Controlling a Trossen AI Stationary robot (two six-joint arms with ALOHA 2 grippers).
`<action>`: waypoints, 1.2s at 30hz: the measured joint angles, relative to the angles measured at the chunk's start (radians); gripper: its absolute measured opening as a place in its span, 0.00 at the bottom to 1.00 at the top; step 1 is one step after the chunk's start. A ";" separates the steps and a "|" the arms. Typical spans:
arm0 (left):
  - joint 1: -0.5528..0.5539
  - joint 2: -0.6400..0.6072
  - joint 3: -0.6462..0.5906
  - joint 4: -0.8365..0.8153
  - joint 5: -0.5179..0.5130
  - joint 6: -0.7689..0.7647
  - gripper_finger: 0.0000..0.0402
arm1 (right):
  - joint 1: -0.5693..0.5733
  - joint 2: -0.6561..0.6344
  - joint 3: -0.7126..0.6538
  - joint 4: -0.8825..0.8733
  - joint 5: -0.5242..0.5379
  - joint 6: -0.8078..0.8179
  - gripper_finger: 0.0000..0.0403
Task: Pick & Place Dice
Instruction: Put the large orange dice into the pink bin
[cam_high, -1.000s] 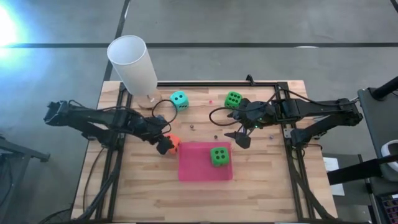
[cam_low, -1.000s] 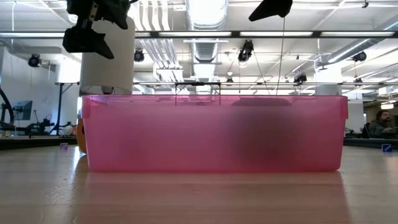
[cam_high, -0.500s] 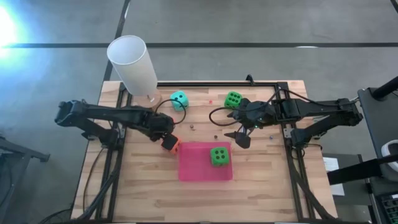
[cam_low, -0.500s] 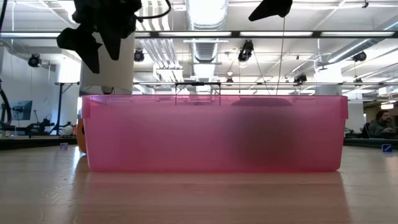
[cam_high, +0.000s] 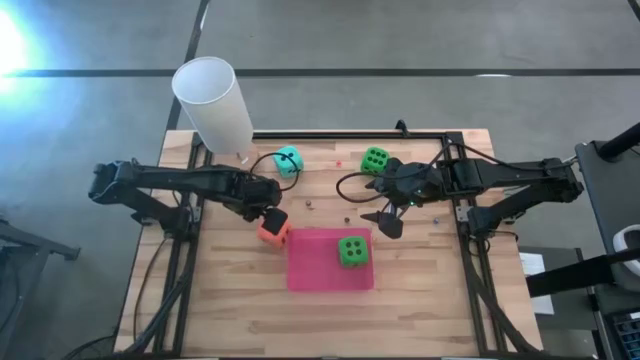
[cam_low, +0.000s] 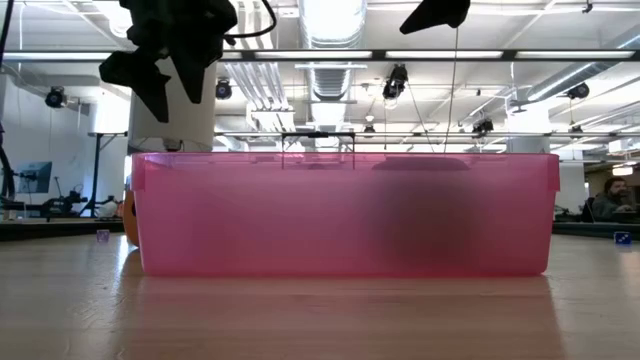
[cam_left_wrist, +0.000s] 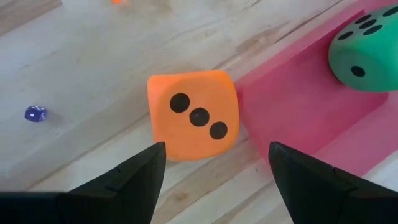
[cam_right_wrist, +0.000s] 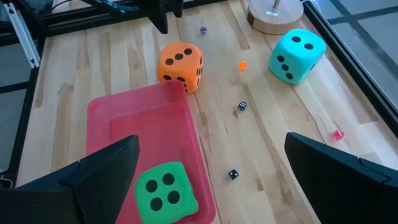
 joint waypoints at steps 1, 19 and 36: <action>0.000 0.000 0.000 0.000 -0.001 0.000 0.73 | 0.000 0.000 0.000 0.000 0.000 0.000 0.99; -0.002 0.078 -0.001 0.032 -0.023 -0.036 0.79 | 0.000 0.000 0.000 0.000 0.000 0.000 0.99; -0.002 0.146 -0.001 0.063 -0.068 0.025 0.97 | 0.000 0.000 0.000 0.000 0.000 0.000 0.99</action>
